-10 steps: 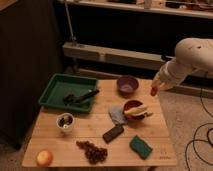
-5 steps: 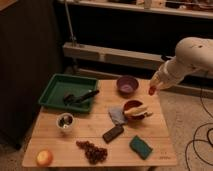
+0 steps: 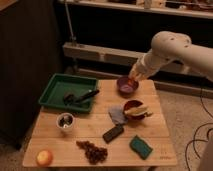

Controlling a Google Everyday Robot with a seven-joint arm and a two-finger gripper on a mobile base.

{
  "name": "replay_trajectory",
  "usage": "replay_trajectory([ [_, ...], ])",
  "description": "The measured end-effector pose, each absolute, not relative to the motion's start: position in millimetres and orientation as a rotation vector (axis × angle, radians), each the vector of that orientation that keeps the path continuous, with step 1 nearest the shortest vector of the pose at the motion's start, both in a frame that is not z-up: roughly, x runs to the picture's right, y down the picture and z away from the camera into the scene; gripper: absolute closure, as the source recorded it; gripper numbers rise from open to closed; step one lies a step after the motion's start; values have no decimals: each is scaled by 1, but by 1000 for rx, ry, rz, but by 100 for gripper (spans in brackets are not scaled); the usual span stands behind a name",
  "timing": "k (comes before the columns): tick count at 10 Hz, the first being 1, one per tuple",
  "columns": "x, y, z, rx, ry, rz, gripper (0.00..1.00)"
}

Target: Place pepper in purple bowl

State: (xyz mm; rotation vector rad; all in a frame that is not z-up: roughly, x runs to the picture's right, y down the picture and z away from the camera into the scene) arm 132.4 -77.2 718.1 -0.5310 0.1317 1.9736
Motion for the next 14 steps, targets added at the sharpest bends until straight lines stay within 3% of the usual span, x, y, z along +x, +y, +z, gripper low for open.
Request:
replay_trajectory([
  [3, 96, -104, 754, -566, 95, 1982, 100],
  [9, 106, -100, 852, -554, 215, 2061, 100],
  [10, 108, -96, 865, -559, 243, 2069, 96],
  [14, 113, -85, 896, -566, 330, 2071, 56],
])
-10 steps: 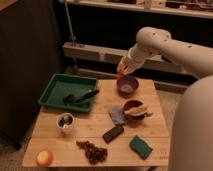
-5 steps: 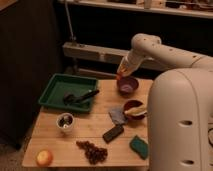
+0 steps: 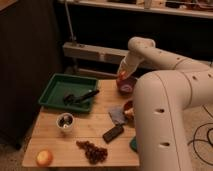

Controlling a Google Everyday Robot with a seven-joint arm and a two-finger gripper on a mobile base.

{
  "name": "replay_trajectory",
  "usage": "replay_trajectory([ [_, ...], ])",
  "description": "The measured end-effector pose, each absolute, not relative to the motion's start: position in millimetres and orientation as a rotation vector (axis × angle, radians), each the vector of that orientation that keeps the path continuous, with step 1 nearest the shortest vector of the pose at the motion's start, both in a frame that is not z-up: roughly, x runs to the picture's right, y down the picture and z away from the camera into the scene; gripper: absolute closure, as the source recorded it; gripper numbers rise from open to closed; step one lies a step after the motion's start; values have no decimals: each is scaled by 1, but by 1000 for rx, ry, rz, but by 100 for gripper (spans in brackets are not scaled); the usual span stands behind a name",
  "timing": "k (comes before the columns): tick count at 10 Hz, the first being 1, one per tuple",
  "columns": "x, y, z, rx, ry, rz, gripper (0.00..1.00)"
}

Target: Place pepper in purple bowl

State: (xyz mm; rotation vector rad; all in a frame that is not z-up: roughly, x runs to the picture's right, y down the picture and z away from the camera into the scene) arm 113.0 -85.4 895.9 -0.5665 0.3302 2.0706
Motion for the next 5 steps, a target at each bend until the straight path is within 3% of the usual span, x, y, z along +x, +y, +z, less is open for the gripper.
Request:
replay_trajectory([
  [4, 141, -76, 911, -545, 387, 2098, 21],
  [5, 146, -75, 913, -547, 393, 2106, 20],
])
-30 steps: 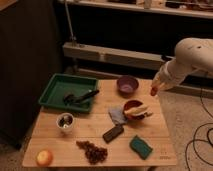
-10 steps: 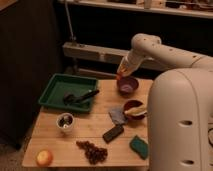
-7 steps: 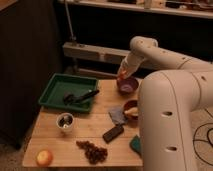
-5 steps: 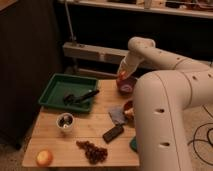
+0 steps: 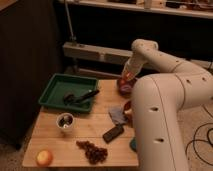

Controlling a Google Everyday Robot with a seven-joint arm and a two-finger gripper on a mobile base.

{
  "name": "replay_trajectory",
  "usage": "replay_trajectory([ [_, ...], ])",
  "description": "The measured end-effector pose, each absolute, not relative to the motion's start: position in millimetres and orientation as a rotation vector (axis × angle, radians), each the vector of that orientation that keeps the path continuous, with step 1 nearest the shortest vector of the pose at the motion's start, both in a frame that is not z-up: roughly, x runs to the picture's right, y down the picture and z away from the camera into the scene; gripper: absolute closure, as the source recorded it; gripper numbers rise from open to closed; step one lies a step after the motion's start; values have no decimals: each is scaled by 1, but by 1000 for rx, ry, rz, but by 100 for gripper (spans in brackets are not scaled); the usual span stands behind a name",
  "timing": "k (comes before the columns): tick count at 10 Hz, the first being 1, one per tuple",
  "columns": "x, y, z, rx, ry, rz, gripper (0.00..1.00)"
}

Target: Place pepper in purple bowl

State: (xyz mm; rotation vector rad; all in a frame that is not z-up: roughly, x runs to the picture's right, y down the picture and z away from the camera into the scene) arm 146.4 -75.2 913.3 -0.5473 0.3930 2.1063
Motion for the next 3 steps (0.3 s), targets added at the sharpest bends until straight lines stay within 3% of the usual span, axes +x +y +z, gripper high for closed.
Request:
replay_trajectory([
  [3, 145, -74, 914, -554, 397, 2098, 20],
])
